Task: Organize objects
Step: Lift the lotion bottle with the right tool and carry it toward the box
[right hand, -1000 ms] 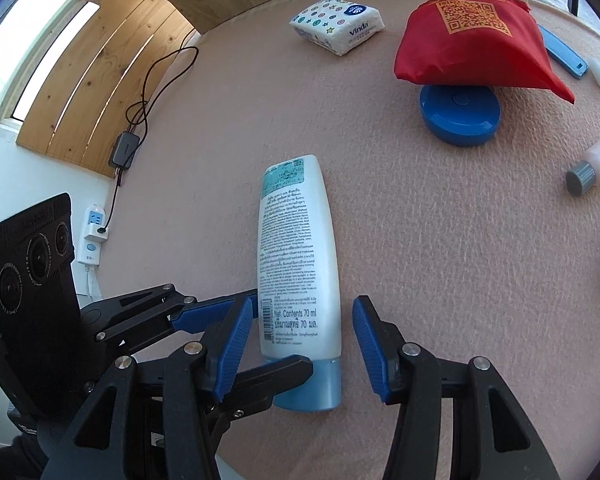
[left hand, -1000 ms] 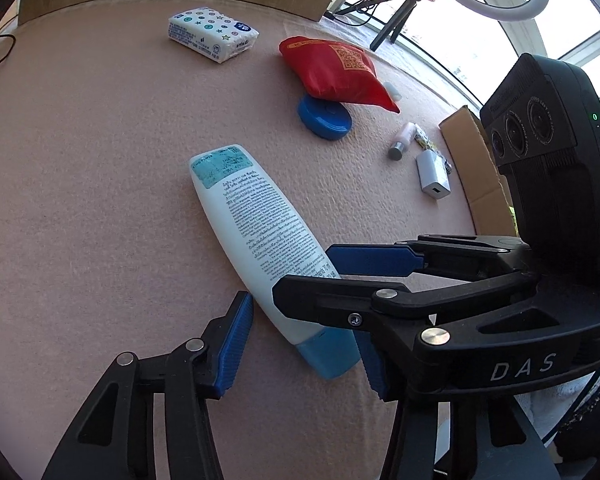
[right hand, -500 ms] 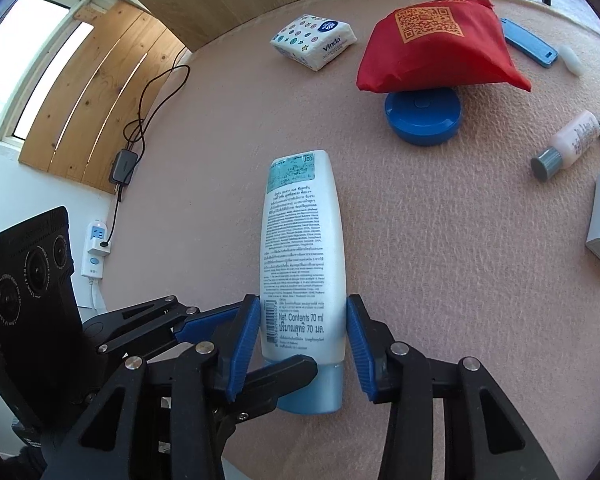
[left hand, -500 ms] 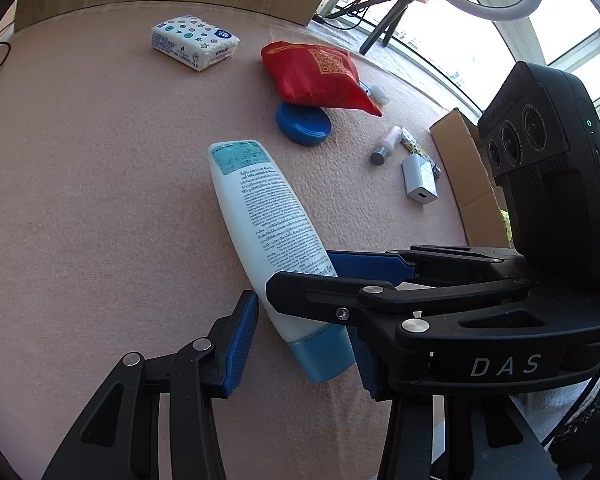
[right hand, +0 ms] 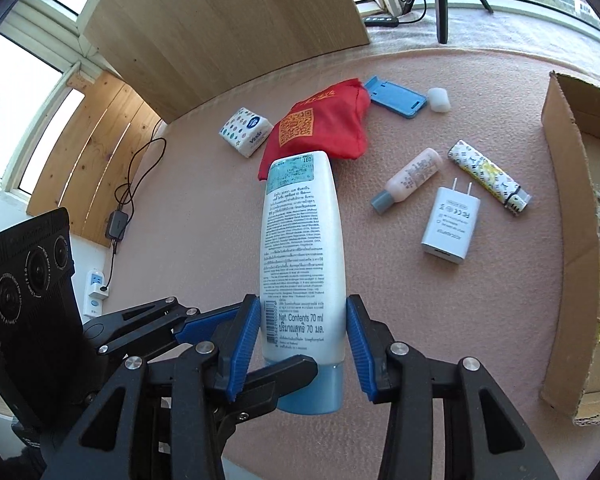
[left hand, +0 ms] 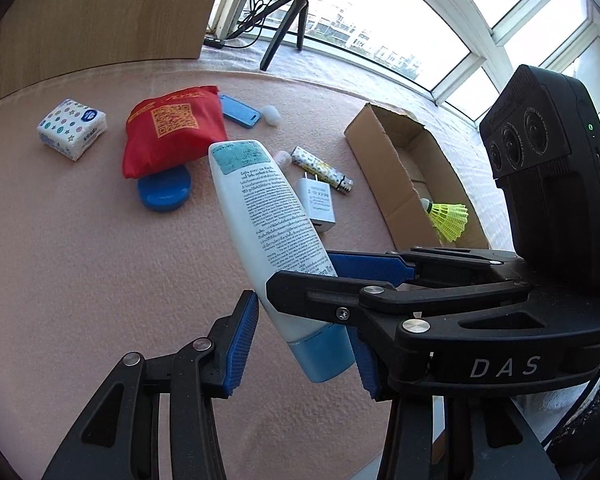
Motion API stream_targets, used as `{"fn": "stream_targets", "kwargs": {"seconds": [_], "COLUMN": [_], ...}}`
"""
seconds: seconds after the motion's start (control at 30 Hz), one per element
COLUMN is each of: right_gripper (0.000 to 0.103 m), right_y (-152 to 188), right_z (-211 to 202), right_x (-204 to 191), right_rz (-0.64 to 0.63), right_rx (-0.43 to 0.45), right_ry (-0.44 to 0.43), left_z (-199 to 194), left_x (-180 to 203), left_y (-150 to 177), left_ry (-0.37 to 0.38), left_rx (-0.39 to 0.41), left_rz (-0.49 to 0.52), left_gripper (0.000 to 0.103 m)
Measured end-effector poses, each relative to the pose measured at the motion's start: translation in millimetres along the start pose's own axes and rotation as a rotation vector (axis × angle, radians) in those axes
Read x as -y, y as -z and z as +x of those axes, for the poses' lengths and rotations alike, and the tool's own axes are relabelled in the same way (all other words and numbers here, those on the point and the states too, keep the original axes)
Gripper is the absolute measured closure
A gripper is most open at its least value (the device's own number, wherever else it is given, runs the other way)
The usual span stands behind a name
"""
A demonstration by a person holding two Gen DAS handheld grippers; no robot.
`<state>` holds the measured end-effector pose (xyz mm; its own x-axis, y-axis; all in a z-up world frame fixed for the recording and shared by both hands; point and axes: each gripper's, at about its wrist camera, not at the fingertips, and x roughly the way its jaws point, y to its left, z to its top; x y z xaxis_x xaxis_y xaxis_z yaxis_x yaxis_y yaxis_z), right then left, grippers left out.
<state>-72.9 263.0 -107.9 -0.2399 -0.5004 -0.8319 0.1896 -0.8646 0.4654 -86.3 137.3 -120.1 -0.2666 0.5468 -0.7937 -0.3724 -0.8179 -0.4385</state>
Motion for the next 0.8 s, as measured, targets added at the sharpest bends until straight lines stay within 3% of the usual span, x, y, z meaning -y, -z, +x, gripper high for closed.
{"fn": "stream_targets", "kwargs": {"seconds": [0.4, 0.8], "right_gripper": [0.063, 0.063], "right_y": [4, 13], "right_z": [-79, -116], "right_x": [85, 150], "right_rz": [0.124, 0.201], "right_rx": [0.120, 0.162], "right_ry": [0.079, 0.126], "left_z": [51, 102], "left_x": [105, 177], "left_y": [-39, -58], "left_ry": [0.096, 0.139], "left_rx": [-0.021, -0.073], "left_rz": [0.149, 0.237], "left_gripper": [0.055, 0.055]}}
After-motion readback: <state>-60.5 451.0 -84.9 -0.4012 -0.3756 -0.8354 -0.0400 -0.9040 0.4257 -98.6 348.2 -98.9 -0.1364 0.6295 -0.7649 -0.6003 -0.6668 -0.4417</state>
